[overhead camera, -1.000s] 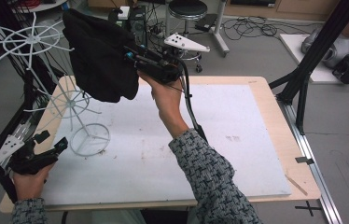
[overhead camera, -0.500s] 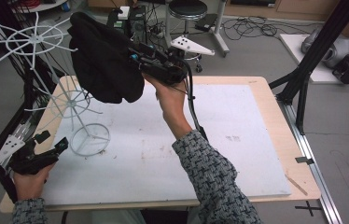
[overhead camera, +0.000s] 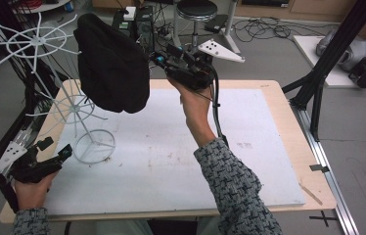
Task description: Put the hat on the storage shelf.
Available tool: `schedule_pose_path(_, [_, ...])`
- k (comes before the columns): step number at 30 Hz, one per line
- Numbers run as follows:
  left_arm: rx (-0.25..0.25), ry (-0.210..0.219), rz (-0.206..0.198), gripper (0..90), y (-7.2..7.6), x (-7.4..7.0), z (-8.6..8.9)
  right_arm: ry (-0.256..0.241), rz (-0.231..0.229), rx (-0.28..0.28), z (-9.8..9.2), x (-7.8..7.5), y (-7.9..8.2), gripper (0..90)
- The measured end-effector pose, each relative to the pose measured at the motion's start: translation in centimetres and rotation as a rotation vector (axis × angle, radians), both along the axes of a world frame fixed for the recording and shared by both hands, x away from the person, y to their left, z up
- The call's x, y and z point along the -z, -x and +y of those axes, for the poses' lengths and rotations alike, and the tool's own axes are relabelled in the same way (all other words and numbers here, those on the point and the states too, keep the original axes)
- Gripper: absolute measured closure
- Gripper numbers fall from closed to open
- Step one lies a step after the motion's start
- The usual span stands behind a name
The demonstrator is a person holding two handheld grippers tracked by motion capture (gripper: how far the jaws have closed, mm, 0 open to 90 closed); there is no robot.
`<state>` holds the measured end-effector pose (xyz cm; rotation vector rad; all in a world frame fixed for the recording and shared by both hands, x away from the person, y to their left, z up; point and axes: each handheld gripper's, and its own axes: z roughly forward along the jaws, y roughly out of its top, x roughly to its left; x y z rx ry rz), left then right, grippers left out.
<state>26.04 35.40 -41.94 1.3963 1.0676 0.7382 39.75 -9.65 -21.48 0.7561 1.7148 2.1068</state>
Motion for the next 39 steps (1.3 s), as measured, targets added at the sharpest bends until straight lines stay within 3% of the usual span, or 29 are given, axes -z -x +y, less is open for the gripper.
schedule_pose_path(17, [0.01,-0.013,0.009,17.4,-0.2,0.1,-0.5,0.017,-0.009,0.157,-6.8,0.8,1.1,38.2])
schedule_pose_path(34, [0.028,-0.012,0.017,17.4,-0.7,0.3,-1.2,0.044,0.034,0.366,-14.9,3.7,3.3,20.7])
schedule_pose_path(37, [0.025,-0.011,0.016,17.4,-0.7,0.3,-1.2,0.051,0.036,0.408,-16.2,4.1,3.8,12.6])
schedule_pose_path(39, [0.025,-0.009,0.017,17.4,-0.7,0.3,-1.2,0.058,0.034,0.438,-16.7,4.4,4.1,11.8])
